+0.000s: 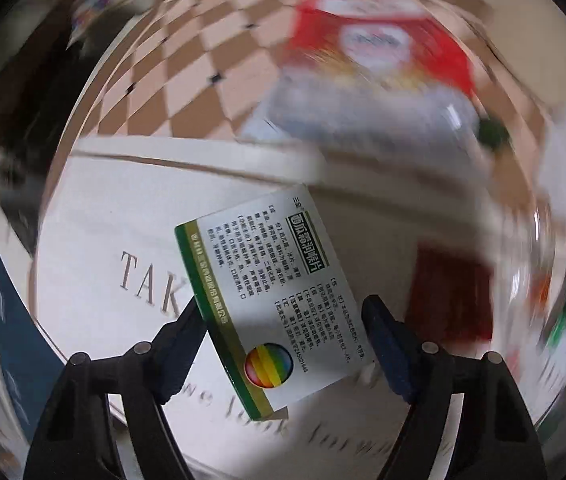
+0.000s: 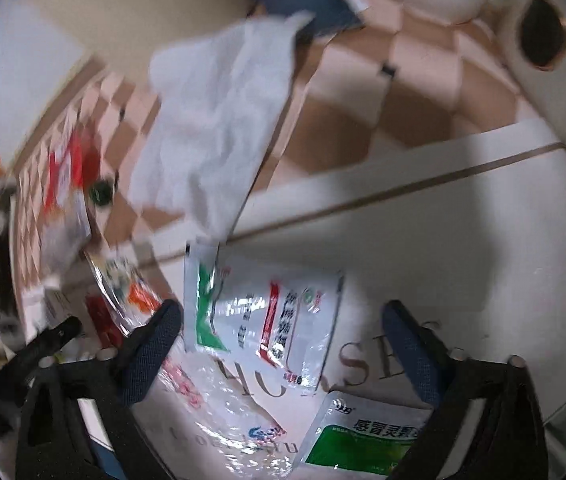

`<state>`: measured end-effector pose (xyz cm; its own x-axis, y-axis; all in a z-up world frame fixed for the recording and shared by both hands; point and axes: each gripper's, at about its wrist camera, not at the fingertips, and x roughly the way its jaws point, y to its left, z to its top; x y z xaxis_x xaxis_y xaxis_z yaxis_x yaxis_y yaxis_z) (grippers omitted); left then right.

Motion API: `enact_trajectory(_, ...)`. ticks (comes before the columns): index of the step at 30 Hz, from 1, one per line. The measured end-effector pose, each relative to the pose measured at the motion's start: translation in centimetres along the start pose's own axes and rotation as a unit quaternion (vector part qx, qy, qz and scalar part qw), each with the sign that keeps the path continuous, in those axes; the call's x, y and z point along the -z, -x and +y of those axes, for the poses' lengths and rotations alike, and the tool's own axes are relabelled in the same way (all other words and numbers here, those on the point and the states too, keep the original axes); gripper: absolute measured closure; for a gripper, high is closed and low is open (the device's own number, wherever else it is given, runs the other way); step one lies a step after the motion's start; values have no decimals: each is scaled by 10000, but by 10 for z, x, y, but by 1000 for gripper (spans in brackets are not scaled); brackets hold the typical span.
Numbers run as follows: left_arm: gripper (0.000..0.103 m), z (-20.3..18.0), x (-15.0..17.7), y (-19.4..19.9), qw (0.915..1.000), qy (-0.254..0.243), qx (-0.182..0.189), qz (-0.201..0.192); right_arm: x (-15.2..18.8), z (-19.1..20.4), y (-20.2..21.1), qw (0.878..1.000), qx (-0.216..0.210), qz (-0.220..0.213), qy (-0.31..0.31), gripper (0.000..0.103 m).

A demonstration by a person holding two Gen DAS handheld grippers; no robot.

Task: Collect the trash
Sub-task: 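Grasp the green-white box with the left gripper while the right grasps the green sachet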

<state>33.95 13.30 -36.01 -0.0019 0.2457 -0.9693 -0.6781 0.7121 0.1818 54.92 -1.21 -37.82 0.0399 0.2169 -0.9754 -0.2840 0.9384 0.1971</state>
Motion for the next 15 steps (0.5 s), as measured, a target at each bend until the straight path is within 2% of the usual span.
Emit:
enact_trajectory(2, 26, -1, 12, 2, 9999, -112, -53, -61, 9, 18, -3, 9974, 447, -214, 522, 24)
enact_trajectory(3, 26, 0, 12, 1, 9999, -89, -63, -70, 12, 24, -4, 9951, 632, -310, 693, 37)
enact_trajectory(4, 26, 0, 11, -1, 9999, -36, -67, -69, 17, 30, -3, 9915, 811, -511, 875, 55)
enact_trajectory(5, 27, 2, 13, -2, 10000, 49, -60, -56, 21, 34, -3, 9875, 1001, -679, 1006, 67)
enact_trajectory(7, 29, 3, 17, 2, 9999, 13, -47, -147, 24, 35, -1, 9848, 1077, -827, 1080, 99)
enact_trajectory(8, 30, 3, 17, 3, 9998, -62, 10, -183, 24, 32, 1, 9855, 1022, -858, 1044, 103)
enact_trajectory(11, 31, -4, 31, 19, 9981, -414, 6, -448, 24, 17, 13, 9895, 766, -949, 777, 103)
enact_trajectory(12, 31, -11, 26, 24, 9975, -469, 26, -521, 24, 11, 20, 9894, 733, -1031, 707, 103)
enact_trajectory(15, 31, -7, 38, 47, 9950, -569, 240, -779, 29, 0, 48, 9891, 548, -1296, 435, 103)
